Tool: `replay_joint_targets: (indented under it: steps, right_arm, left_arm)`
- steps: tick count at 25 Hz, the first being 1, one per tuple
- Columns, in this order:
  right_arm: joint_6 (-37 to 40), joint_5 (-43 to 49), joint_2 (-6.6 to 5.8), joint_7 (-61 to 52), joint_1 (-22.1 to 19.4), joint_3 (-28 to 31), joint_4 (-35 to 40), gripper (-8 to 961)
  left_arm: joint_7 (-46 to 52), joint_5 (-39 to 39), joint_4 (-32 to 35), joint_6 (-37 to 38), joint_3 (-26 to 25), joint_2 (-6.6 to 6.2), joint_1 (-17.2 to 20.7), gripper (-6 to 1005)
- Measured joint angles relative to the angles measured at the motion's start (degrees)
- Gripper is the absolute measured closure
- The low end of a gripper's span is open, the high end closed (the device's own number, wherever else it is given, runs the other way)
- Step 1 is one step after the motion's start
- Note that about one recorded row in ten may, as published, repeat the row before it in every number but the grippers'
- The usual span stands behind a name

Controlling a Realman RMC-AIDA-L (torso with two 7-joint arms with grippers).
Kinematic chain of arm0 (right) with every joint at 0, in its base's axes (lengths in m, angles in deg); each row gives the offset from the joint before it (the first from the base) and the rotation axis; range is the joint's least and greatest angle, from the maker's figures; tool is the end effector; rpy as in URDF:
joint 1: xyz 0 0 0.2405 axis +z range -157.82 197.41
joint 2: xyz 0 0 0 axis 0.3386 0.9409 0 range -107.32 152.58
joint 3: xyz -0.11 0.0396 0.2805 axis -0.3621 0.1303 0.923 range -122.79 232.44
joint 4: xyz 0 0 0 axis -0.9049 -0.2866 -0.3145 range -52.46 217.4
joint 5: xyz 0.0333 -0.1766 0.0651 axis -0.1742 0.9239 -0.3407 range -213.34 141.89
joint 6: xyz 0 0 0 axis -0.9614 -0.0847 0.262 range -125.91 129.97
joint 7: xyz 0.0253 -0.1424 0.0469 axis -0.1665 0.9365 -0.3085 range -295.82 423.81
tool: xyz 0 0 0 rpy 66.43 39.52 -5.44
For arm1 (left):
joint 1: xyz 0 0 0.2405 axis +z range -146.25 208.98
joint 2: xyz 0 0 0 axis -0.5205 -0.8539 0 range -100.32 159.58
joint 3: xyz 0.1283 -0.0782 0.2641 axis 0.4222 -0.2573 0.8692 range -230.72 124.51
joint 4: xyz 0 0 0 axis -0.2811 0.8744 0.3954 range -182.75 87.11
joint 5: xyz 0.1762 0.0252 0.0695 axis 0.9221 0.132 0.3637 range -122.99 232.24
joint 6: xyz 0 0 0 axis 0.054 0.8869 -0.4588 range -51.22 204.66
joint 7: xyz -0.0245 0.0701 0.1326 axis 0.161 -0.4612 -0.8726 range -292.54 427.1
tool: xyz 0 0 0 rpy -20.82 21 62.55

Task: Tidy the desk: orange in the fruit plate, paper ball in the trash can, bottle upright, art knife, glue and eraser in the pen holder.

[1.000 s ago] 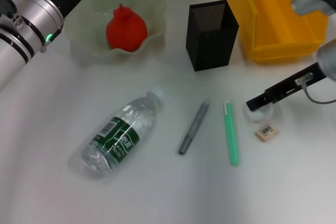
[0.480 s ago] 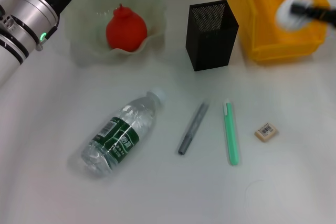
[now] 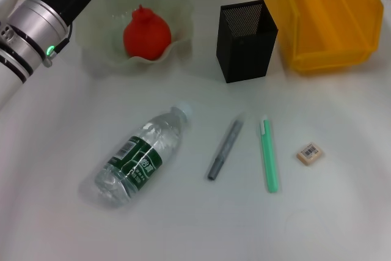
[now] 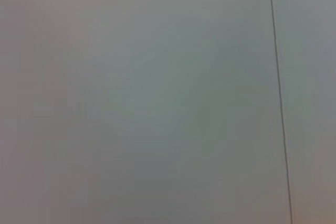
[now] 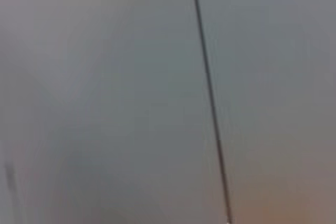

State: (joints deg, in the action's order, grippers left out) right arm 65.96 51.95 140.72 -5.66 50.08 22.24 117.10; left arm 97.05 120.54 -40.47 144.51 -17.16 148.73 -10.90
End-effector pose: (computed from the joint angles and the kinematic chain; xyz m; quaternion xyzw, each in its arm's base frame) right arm 0.3137 0.4106 0.0465 -0.7878 0.2622 0.3371 0.4438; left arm -0.2449 0.4334 -0.0267 -0.7934 -0.1309 -0.3734 0.4626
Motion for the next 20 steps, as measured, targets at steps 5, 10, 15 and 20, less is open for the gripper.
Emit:
replay_joint_targets:
  steps: [5, 10, 15, 20]
  right_arm:
    - [-7.83, 0.21, 0.00, 2.36, 4.06, -0.34, -3.03, 461]
    - [-9.21, 0.46, 0.00, 1.98, 5.76, -2.31, -4.00, 443]
    - [-9.50, 0.46, -0.36, -0.25, 5.88, -6.24, -4.01, 424]
    - [-9.53, 0.46, -0.44, -1.71, 5.56, -6.97, -3.77, 339]
  left_arm:
    - [1.65, 0.20, 0.21, 0.92, 2.11, -0.02, 0.93, 273]
    - [3.55, 0.48, 1.31, 1.67, 6.03, -0.04, 1.76, 274]
    - [5.43, 0.55, 1.70, 1.69, 7.38, -0.09, 2.11, 273]
    - [5.66, 0.62, 1.78, 1.75, 8.00, -0.07, 2.38, 273]
